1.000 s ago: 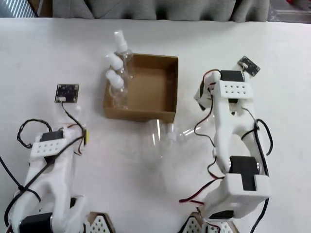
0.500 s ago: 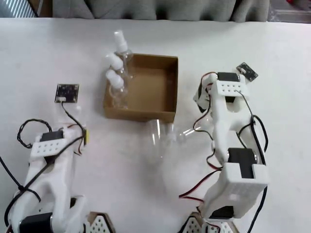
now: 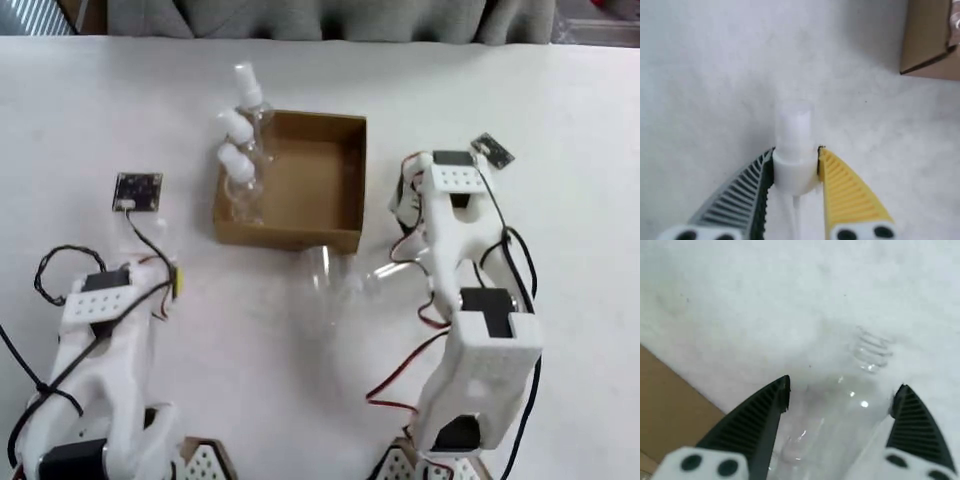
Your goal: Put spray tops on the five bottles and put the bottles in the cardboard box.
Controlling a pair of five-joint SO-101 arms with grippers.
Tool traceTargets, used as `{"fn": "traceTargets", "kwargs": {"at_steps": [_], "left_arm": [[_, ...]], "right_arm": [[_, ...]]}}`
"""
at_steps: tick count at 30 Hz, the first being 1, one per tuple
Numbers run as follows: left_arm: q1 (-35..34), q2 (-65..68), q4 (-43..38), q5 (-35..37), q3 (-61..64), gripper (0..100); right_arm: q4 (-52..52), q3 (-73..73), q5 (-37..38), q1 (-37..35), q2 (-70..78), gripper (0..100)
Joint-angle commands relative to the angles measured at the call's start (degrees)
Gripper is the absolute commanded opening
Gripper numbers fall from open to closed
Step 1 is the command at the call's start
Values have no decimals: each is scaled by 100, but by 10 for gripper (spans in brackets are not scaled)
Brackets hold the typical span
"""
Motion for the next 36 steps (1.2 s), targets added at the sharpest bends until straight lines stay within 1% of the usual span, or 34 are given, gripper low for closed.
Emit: {"fn": "traceTargets", "kwargs": {"at_steps": [1,2,6,8,11,13,15,22,24,26,28,31,36], "left_arm": [[22,-224,-105,-70,-35,22],[22,-224,-105,-70,-35,22],[22,-224,-97,-70,-35,22],[22,-224,-97,-70,-35,22],[22,-224,-97,-70,-35,22],[22,-224,-97,-70,-35,22],[22,-224,-97,-70,-35,22],[22,-224,-97,-70,-35,22],[22,-224,-114,-70,-35,22],[22,-224,-114,-70,-35,22],[22,-224,-114,-70,-35,22],[22,-224,-114,-70,-35,22],[22,-224,-114,-70,-35,22]], "right_arm": [[356,-378,9,22,-92,214],[382,-431,167,40,-84,171],[347,-659,1380,57,-22,10],[374,-668,1503,66,22,33],[374,-695,1600,75,189,34],[374,-703,1960,84,251,24],[382,-703,2734,207,224,19],[523,-703,6136,629,-251,20],[743,-703,6919,743,-435,20],[1024,-703,7473,857,-664,20],[1253,-668,7815,998,-927,20],[1516,-598,8026,1218,-1165,20],[1358,264,8237,1587,-1446,21]]}}
